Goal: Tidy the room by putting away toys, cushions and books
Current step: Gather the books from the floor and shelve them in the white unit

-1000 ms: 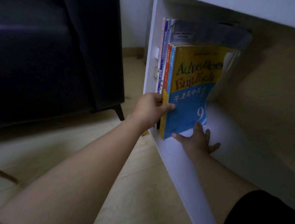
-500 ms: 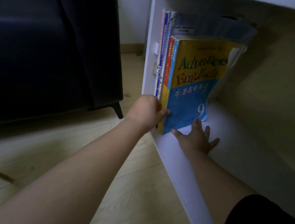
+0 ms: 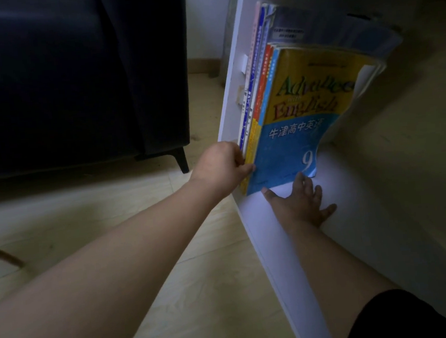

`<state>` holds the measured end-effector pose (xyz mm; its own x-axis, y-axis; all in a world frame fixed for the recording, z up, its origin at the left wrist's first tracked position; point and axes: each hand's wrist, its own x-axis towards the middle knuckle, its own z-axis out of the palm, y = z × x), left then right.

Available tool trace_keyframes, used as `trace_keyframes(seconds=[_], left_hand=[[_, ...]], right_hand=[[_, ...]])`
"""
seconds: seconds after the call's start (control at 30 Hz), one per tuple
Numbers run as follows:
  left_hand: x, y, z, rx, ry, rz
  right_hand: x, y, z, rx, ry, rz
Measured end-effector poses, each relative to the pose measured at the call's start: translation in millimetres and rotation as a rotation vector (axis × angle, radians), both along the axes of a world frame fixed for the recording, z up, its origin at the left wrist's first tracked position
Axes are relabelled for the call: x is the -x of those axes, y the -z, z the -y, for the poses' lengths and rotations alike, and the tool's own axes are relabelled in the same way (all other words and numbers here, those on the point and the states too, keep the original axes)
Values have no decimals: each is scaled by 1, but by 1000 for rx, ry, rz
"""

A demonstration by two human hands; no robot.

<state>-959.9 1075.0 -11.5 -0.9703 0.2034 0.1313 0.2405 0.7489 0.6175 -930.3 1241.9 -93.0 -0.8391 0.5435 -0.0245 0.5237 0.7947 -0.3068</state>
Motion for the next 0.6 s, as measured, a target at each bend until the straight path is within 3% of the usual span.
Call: trace_keyframes(seconds=[0.33, 0.6], left_hand=[[-6, 7, 9, 2, 18, 59], [-27, 6, 27, 115, 26, 96]], right_hand=[[-4, 1, 0, 13, -14, -82], [-28, -7, 3, 293, -11, -232]])
